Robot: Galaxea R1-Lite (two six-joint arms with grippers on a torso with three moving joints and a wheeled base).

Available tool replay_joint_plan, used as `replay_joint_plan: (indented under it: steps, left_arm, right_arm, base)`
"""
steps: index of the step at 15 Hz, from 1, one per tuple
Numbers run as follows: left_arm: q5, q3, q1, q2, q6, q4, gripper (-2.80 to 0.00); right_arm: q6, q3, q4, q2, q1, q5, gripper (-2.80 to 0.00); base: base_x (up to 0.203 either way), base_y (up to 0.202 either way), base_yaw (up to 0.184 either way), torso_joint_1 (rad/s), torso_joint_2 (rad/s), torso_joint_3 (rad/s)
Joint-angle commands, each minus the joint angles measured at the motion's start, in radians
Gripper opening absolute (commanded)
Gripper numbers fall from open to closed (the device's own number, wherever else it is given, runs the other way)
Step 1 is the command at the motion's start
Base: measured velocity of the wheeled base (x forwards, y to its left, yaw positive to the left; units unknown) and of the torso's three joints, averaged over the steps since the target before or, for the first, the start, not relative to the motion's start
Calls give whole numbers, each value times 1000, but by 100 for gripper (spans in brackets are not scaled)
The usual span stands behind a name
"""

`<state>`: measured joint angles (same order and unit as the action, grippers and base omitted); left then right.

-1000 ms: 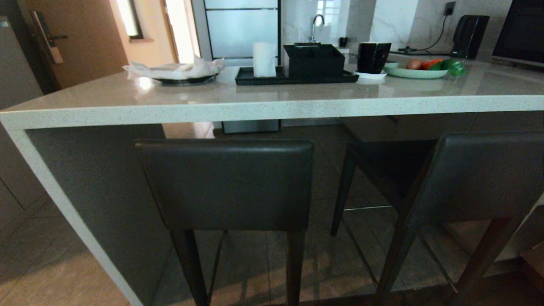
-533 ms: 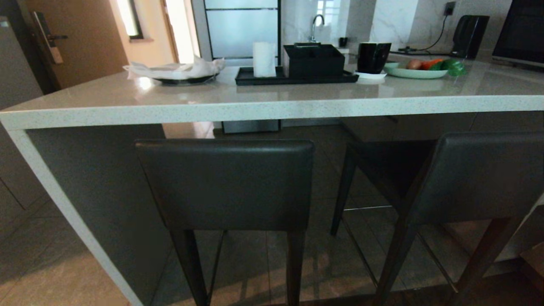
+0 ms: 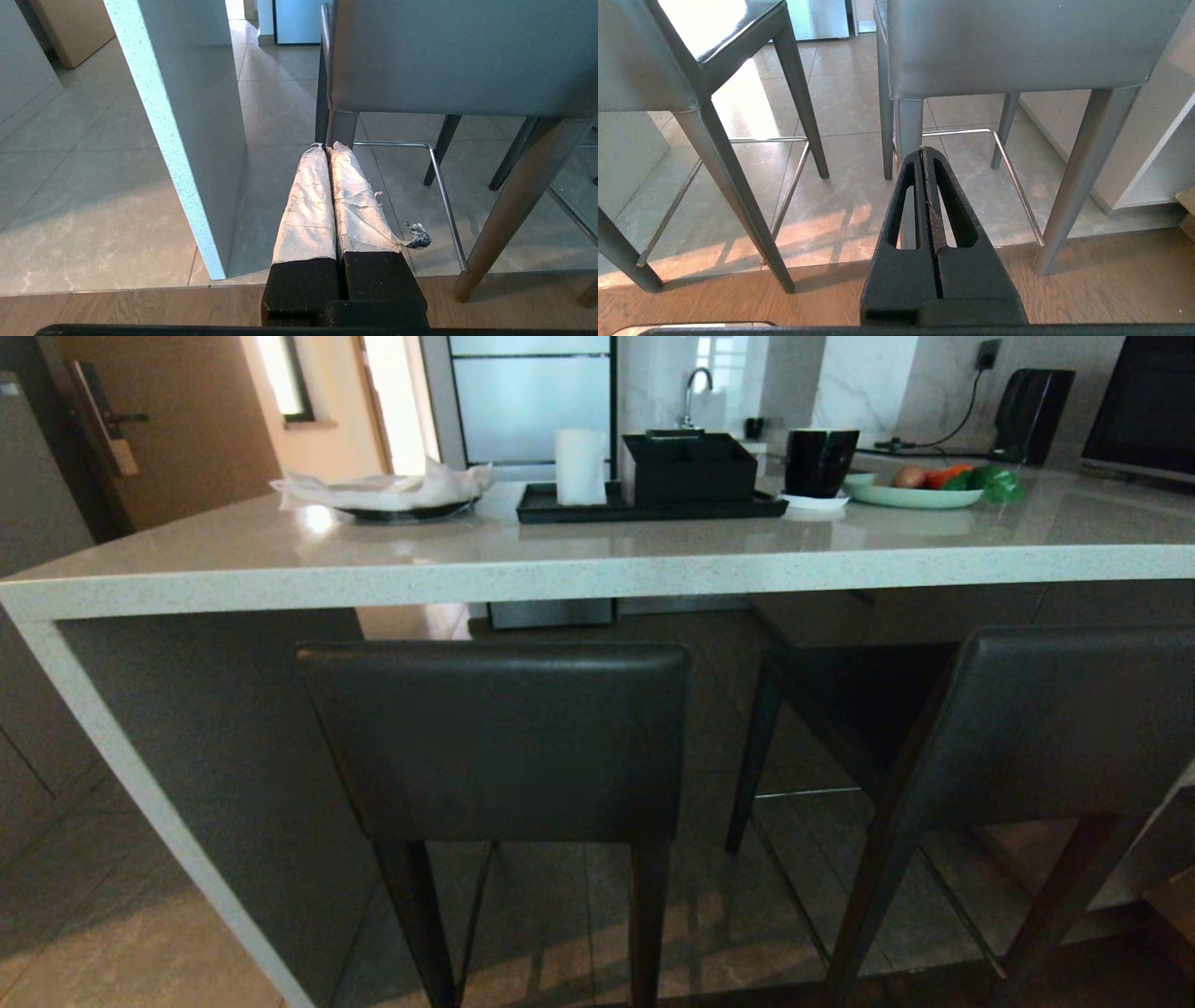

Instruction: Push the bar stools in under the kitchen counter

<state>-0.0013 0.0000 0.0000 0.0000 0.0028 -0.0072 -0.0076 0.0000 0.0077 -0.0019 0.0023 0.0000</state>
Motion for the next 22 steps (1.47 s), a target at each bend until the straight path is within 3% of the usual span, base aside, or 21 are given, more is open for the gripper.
replay_joint_plan:
  steps: [1,13,22]
  left_arm:
    - [0,0,0,2,0,0,-280]
    - [-2,0,0,2,0,0,-280]
    - [-2,-1,0,2,0,0,-280]
  right_arm:
    - [0,2,0,2,1,0,-280]
    - [9,2,-2,2,1,-2,-280]
    - [9,2,-2,2,1,-2,-280]
  base:
    - [0,0,0,0,0,0]
    - [0,0,0,1,-2,-2]
    - [0,0,0,123,-386,-271]
